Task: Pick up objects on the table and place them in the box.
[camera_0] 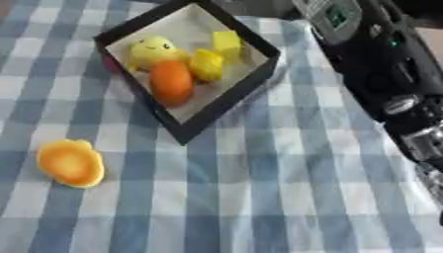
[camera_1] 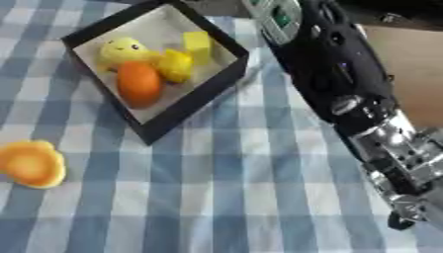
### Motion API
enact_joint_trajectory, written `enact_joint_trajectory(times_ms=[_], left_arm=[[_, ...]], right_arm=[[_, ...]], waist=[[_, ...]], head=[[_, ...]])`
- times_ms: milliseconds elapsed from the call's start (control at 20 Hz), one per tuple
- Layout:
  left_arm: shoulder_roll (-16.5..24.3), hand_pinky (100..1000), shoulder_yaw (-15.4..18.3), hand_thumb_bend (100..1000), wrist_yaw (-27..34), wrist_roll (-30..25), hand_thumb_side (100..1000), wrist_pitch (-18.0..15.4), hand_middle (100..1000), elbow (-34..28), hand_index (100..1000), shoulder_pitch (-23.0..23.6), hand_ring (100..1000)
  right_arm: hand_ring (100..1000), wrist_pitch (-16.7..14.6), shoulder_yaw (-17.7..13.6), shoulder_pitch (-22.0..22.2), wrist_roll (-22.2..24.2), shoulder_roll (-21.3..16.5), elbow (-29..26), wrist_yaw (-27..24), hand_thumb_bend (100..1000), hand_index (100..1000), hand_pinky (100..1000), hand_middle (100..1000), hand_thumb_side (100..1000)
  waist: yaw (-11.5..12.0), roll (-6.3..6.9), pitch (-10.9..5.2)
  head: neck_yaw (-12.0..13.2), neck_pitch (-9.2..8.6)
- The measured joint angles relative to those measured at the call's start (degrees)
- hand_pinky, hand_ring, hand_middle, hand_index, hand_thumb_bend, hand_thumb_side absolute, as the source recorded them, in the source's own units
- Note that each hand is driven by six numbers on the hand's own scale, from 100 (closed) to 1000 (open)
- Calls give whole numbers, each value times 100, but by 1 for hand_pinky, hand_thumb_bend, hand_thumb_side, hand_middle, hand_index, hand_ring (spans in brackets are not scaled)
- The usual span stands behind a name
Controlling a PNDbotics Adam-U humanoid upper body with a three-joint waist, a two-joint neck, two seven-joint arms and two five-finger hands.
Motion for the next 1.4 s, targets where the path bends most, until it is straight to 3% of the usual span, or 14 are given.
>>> enact_joint_trajectory(times_ms=[50,100,400,450,650,900,1100,1150,1200,1400], left_arm=[[0,755,1,844,1,6,571,-3,830,0,866,2,763],[0,755,2,844,1,10,571,-6,830,0,866,3,763],[0,755,0,845,1,5,571,-1,830,1,866,2,762],[0,755,0,845,1,3,571,0,830,1,867,2,762],[0,756,0,847,1,2,571,1,830,2,867,2,762],[0,756,0,847,1,-1,571,4,829,4,867,8,761],[0,757,0,847,1,-3,572,5,829,9,867,46,761],[0,757,0,851,1,-3,571,6,829,14,866,53,761],[0,757,0,846,1,-5,571,7,829,21,866,61,761],[0,757,0,845,1,-7,572,10,829,39,866,98,760]], right_arm=[[652,-61,-9,28,30,0,110,110,183,613,817,485,100],[657,-125,-10,56,77,0,208,207,188,620,819,499,100],[766,-439,-10,144,432,52,581,657,394,782,847,655,100],[805,-468,-10,144,493,54,609,722,479,854,862,718,100],[869,-533,-34,144,718,57,634,967,541,933,903,796,100],[868,-477,-94,144,866,57,516,1057,553,938,905,795,100],[854,-236,-157,143,690,38,219,834,535,925,898,781,100],[842,-133,-188,140,591,29,110,742,436,915,890,772,100],[832,-9,-223,137,470,-4,-1,643,492,910,883,765,100],[788,760,-371,119,-249,-195,-498,95,460,879,854,728,100]], waist=[[-1,0,0],[-5,0,0],[-27,0,0],[-27,0,0],[-33,0,0],[-56,0,0],[-87,0,0],[-102,0,0],[-121,0,0],[-192,2,-2]], head=[[1,-1],[1,-2],[1,-4],[2,-4],[11,-4],[43,-4],[66,-3],[77,-3],[86,-3],[128,-2]])
